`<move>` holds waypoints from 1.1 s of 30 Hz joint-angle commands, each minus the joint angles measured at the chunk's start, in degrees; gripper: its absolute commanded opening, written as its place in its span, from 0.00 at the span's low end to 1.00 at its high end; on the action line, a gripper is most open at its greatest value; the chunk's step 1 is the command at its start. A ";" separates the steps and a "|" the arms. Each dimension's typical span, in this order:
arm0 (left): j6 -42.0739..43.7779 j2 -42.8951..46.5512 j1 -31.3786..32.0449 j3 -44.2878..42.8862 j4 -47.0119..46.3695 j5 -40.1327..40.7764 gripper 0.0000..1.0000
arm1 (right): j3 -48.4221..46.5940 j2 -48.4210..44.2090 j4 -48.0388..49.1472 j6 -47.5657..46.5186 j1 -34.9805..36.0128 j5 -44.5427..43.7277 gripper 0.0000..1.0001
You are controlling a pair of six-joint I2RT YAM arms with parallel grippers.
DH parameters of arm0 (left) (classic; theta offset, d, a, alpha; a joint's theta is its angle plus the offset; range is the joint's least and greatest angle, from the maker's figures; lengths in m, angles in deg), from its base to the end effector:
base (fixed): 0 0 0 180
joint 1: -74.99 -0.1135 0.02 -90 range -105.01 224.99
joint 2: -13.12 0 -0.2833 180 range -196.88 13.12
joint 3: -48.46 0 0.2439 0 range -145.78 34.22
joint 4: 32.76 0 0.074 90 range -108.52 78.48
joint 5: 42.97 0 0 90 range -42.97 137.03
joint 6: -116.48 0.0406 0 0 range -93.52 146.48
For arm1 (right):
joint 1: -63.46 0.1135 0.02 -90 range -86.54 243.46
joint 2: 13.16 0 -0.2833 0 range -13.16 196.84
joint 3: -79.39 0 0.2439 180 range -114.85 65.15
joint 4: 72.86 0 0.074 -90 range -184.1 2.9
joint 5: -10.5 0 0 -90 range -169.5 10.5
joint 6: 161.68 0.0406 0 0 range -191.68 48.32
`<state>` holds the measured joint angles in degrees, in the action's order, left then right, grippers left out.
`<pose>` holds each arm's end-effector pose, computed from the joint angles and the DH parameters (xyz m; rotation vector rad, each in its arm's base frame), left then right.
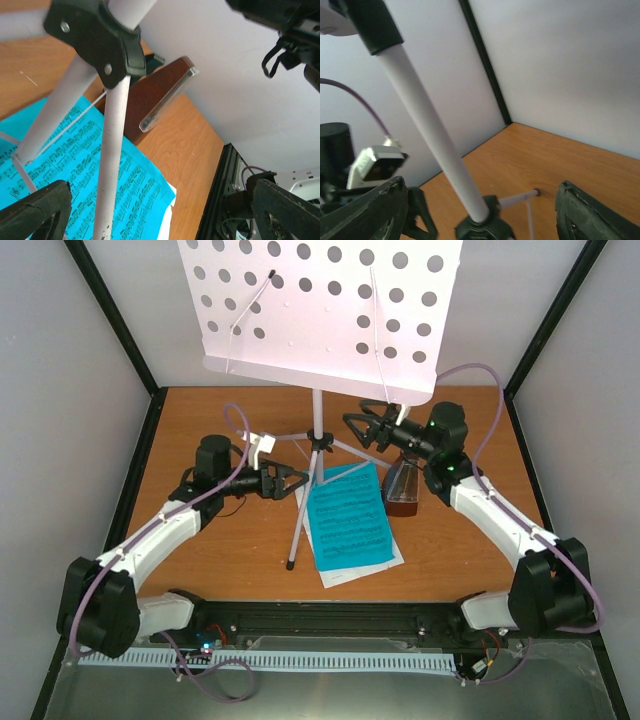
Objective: Pack up the instrument practice props
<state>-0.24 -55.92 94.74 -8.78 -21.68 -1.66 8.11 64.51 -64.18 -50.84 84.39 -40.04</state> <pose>0.2252 -0.1133 0.2890 0.4749 2.0209 -1.3471 0.2777 0.1338 0.3673 -0.5772 1.5427 1.0897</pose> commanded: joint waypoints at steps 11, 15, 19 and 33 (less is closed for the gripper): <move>5.50 -9.48 2.82 -3.82 -5.65 -2.54 0.80 | -9.74 11.25 20.31 1.02 3.79 4.97 0.61; 7.16 -12.37 2.84 -3.97 -6.74 -1.16 0.75 | -14.11 13.10 15.16 -4.09 4.83 5.02 0.62; 6.49 -15.59 2.92 -5.24 -8.71 -2.69 0.61 | -17.25 15.18 14.12 -5.18 5.71 6.09 0.61; 12.57 -16.25 2.93 -4.46 -9.43 4.15 0.01 | -22.38 16.17 11.61 -6.03 7.37 10.16 0.27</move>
<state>10.47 -72.75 97.93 -12.02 -30.05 -0.65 -12.56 81.84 -52.01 -56.02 90.82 -32.70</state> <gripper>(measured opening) 0.116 0.281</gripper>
